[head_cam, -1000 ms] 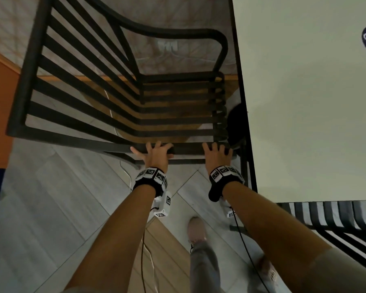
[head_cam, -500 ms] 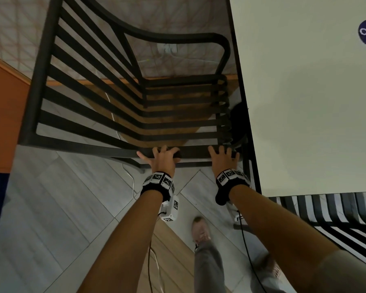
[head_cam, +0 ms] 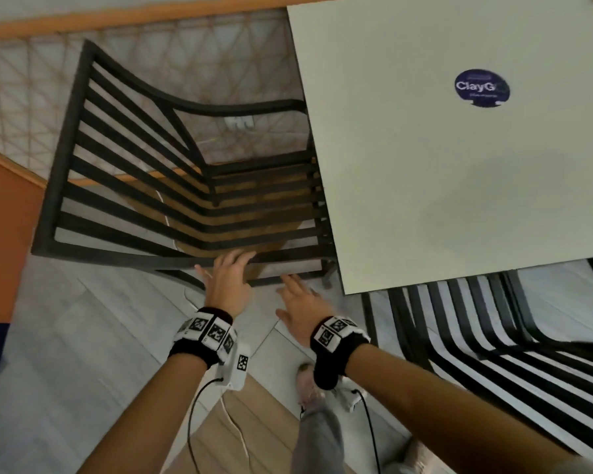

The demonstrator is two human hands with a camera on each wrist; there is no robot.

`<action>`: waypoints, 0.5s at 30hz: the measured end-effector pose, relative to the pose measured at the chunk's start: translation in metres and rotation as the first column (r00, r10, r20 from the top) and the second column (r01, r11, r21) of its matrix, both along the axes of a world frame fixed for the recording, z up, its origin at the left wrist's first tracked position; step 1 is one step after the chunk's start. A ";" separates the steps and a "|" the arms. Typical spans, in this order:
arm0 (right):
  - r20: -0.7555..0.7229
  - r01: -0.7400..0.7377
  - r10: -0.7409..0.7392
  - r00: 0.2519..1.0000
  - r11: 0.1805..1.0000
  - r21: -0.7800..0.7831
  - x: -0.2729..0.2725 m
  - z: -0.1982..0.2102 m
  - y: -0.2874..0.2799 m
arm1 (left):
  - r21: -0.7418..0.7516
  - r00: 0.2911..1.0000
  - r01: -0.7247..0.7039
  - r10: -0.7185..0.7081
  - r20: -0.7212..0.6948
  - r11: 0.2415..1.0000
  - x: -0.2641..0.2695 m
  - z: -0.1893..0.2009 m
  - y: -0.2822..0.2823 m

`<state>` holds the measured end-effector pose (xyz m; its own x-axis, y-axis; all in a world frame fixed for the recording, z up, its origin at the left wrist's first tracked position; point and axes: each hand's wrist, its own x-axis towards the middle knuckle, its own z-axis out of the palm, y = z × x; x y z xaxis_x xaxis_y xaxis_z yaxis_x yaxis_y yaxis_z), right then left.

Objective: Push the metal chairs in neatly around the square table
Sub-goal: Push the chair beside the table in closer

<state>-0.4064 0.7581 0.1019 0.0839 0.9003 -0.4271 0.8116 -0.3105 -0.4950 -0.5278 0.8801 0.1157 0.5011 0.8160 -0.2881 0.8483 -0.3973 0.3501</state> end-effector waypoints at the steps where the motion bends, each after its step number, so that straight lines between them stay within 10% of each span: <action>1: -0.021 -0.026 0.026 0.999 0.999 0.022 0.003 0.013 -0.012 | 0.012 1.000 0.005 -0.005 0.012 1.000 -0.001 0.010 -0.008; 15: 0.004 0.137 -0.138 0.990 0.987 0.087 0.233 0.136 -0.289 | -0.009 0.960 0.267 -0.265 0.091 0.964 0.166 0.154 -0.263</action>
